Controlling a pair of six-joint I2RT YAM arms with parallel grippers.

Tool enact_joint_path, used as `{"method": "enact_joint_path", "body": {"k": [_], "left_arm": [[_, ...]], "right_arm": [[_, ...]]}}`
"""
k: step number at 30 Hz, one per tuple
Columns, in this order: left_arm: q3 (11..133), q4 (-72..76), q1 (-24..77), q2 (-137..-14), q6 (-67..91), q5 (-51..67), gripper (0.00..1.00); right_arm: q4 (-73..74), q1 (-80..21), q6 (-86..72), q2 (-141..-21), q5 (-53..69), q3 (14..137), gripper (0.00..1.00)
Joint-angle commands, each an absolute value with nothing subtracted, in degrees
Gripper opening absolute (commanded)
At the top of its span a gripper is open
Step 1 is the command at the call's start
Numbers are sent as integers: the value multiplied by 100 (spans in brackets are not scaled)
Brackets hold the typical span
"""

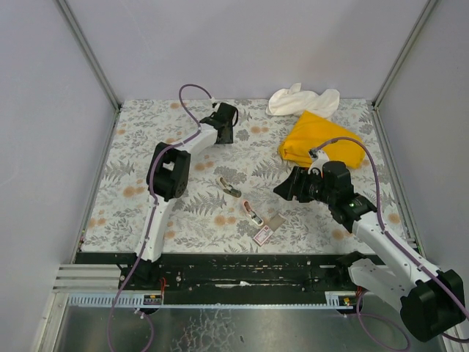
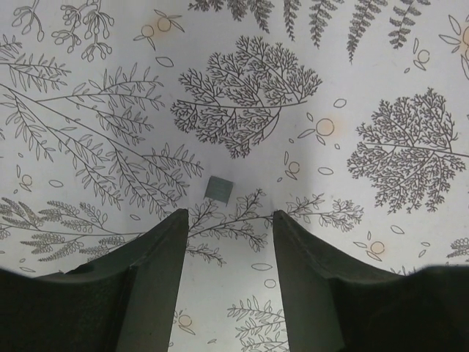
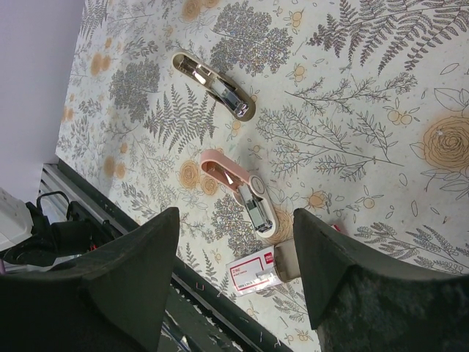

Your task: Load the staples into the stapler

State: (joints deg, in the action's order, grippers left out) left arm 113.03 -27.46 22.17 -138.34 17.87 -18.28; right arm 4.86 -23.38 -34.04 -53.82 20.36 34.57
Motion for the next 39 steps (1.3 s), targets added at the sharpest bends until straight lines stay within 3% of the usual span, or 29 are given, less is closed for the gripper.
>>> {"method": "enact_joint_path", "body": {"k": [1,11,19,23,31,39], "left_arm": [[11534,-2809,2109,-14065,1635,-1822,48],[11731,-2808,2022,-14326,1509,-1670,36],[11809,-2819,1956,-14445,1400,-1707,34],[11750,-2821,1951,-14427,1371,-1700,27],[11389,-2777,1952,-14175,1518,-1533,16],[10563,-2589,2143,-13653,1850,-1146,12]], "right_arm": [[328,-2380,-3441,-5360,1927,3474,70],[371,-2382,-3482,-5320,1852,3361,70],[385,-2382,-3517,-5320,1829,3289,70],[386,-2382,-3539,-5336,1794,3287,70],[380,-2382,-3551,-5370,1762,3276,69],[342,-2377,-3571,-5372,1792,3253,69]]}}
